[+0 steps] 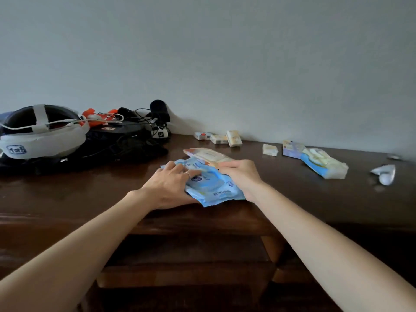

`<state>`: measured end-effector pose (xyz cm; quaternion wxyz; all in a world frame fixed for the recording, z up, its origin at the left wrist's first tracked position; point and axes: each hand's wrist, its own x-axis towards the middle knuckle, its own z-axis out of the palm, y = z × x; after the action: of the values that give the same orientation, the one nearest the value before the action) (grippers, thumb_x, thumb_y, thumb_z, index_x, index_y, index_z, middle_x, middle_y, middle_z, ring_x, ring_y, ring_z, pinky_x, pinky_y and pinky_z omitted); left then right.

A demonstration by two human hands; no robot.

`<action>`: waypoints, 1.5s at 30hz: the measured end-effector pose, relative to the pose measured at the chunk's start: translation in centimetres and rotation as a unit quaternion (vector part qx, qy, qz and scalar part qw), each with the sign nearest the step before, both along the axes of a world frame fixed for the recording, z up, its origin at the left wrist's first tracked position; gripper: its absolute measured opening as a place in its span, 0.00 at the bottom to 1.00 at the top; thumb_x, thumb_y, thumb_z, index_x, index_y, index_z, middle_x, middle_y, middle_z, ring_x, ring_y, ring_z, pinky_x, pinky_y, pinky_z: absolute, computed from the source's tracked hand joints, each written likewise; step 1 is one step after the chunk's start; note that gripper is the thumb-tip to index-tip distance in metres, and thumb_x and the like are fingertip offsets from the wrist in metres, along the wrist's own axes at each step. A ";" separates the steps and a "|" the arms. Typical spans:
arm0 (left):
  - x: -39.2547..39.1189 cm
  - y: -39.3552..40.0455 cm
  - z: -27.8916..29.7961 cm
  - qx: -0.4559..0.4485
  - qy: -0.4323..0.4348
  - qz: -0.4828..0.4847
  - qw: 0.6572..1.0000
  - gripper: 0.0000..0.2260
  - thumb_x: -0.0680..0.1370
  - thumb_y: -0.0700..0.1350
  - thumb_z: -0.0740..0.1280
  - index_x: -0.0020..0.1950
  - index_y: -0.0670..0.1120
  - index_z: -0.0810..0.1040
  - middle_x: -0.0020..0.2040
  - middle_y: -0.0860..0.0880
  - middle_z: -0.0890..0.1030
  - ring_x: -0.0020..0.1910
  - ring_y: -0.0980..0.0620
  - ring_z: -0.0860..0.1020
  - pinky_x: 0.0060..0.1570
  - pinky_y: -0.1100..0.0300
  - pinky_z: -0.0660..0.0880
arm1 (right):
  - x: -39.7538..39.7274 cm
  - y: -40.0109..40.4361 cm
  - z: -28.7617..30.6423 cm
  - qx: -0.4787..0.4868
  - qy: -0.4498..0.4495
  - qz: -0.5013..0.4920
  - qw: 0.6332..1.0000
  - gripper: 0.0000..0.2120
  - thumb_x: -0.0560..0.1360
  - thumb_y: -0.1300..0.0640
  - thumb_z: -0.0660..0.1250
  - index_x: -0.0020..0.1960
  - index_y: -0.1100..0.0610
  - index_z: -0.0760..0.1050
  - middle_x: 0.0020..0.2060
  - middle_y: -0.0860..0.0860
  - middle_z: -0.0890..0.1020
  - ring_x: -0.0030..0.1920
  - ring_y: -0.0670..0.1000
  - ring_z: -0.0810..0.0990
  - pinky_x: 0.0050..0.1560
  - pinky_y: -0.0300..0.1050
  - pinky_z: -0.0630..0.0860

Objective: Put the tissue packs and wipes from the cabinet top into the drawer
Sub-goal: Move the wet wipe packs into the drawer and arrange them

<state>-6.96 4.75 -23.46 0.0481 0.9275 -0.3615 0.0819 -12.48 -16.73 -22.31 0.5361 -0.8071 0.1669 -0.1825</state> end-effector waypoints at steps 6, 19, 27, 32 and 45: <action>-11.5 1.1 -3.4 -0.244 -0.063 0.078 0.965 0.23 0.75 0.48 0.69 0.71 0.58 0.75 0.65 0.49 0.76 0.64 0.43 0.70 0.60 0.50 0.68 | -10.3 4.6 -2.3 -0.012 -0.133 -0.029 0.991 0.10 0.72 0.59 0.75 0.51 0.48 0.88 0.45 0.38 0.88 0.51 0.38 0.84 0.57 0.41 0.80; -29.0 5.3 -12.7 -0.694 0.526 0.012 0.491 0.31 0.77 0.44 0.74 0.75 0.63 0.66 0.65 0.46 0.82 0.59 0.40 0.83 0.50 0.42 0.82 | -30.4 10.2 -15.4 -0.062 -0.270 -0.069 0.959 0.10 0.75 0.54 0.77 0.55 0.46 0.86 0.50 0.38 0.87 0.53 0.45 0.86 0.50 0.36 0.80; -30.2 2.3 -19.8 -0.662 0.564 0.175 0.461 0.13 0.82 0.49 0.61 0.59 0.48 0.84 0.60 0.38 0.83 0.55 0.38 0.84 0.54 0.41 0.81 | -35.4 10.8 -22.8 -0.210 -0.207 -0.087 0.952 0.06 0.71 0.53 0.81 0.47 0.50 0.88 0.47 0.36 0.83 0.50 0.46 0.82 0.48 0.44 0.77; -29.9 2.6 -24.8 -0.583 0.608 0.207 0.497 0.33 0.67 0.64 0.78 0.66 0.50 0.78 0.62 0.46 0.83 0.61 0.44 0.81 0.64 0.43 0.77 | -36.0 11.3 -25.9 -0.128 -0.064 -0.014 0.990 0.06 0.68 0.54 0.81 0.45 0.50 0.89 0.43 0.45 0.84 0.46 0.43 0.83 0.48 0.36 0.79; -25.5 5.5 -33.3 -0.608 0.457 0.337 0.554 0.40 0.71 0.35 0.78 0.76 0.58 0.65 0.62 0.55 0.80 0.57 0.52 0.81 0.41 0.55 0.83 | -32.0 7.7 -34.8 0.006 0.303 0.055 0.951 0.07 0.79 0.50 0.70 0.54 0.49 0.85 0.48 0.43 0.87 0.48 0.45 0.85 0.55 0.48 0.82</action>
<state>-32.51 10.28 -56.73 0.7287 0.6438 0.1845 -0.1428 -44.52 -9.07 -57.06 0.4743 -0.8291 0.2779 0.1017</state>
